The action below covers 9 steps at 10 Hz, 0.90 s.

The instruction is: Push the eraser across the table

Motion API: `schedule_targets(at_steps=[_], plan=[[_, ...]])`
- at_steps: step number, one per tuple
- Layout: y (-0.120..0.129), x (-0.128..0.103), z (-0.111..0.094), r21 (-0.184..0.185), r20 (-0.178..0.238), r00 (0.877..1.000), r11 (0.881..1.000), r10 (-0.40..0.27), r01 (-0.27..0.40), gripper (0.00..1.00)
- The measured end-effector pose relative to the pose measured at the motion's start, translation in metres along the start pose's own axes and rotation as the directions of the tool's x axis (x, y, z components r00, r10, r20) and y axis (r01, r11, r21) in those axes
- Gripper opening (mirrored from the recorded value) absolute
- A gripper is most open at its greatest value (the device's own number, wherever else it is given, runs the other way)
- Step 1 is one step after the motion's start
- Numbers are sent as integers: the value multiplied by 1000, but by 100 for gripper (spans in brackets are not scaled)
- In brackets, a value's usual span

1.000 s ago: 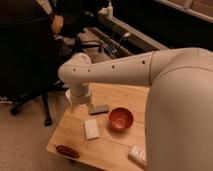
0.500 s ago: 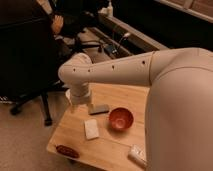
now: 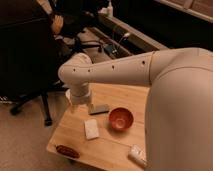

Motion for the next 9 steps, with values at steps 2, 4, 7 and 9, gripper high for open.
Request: schedule_targets(at_steps=[2,4,7,9], plan=[[2,-7,24,7,31,999,999,-41,41,65],[5,-11,53,2,52,997,998,-61,61,65],[-16,-21,88,35,38,999,999,24,-25,65],[-33,-30,103,64,15,995,993,95,-96,65]])
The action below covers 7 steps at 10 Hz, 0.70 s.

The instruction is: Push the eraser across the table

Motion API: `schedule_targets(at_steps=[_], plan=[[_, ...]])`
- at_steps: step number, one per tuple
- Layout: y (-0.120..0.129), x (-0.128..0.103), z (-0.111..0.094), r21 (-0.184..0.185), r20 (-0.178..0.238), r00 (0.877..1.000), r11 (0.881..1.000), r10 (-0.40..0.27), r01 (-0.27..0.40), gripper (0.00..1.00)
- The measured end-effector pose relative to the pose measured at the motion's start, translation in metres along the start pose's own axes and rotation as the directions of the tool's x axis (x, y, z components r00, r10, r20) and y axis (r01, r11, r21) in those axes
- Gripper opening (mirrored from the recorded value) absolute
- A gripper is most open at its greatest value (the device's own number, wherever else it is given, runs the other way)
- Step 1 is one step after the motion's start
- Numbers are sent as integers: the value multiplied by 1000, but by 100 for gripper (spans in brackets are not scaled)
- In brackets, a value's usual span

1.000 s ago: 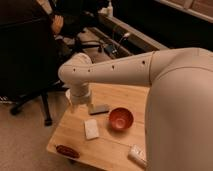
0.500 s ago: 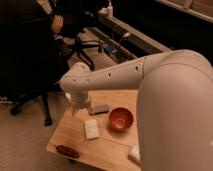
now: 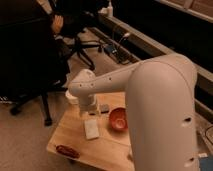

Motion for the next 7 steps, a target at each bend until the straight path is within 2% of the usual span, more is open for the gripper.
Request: schedule_targets(at_steps=[2,5,6,7], plan=[[-4,-9,17,2,-24,999,999,39,-39,63],[-4,-26,43,-29,-53,998,999,39,-41,33],[-7,-31,46,-32,-53,998,999,36,-38,30],[-12,-36,48,-29,-54,998,999,33,-35,31]])
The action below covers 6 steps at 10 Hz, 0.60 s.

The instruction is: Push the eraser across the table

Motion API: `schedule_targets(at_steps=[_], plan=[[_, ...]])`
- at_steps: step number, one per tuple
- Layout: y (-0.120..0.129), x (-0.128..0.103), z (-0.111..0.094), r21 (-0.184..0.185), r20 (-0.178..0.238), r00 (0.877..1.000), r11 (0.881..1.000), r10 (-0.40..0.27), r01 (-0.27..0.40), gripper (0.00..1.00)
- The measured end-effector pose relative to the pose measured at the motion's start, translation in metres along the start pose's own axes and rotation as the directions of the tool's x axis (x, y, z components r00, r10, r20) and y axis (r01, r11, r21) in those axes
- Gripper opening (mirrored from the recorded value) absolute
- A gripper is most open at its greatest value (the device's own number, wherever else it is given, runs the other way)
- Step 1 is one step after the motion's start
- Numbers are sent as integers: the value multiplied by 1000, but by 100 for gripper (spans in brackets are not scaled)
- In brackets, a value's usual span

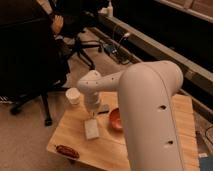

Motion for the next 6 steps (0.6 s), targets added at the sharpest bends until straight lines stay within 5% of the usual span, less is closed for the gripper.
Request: schedule_targets(at_steps=[3,6], plan=[[-12,-6,0,19,-10,1000,1000,-13,13,51],[-14,-1,-1,31,-29,999,999,-35,36,47]])
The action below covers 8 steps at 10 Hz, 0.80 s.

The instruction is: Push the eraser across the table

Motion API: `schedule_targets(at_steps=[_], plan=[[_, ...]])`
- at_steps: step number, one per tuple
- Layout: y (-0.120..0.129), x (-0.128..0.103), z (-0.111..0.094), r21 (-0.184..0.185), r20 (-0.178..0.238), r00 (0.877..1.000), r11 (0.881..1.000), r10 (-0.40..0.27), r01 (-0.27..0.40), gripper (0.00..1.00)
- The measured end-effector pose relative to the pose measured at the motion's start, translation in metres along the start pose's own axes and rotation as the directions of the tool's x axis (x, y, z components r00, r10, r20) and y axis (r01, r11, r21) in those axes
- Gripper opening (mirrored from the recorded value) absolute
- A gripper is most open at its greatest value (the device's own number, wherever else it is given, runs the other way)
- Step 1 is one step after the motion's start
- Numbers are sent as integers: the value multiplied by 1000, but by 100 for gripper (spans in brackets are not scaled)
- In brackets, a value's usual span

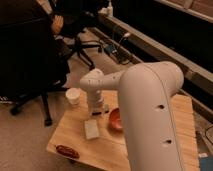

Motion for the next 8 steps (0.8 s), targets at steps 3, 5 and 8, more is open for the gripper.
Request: schedule_targets(at_steps=[3,5,8], plan=[[2,5,0,2,-11,1000,1000,-16,16,29],[1,5,4,14,-15,1000,1000,-21,22,29],[-1,4,12,31,-20,999,999,-26,27,29]])
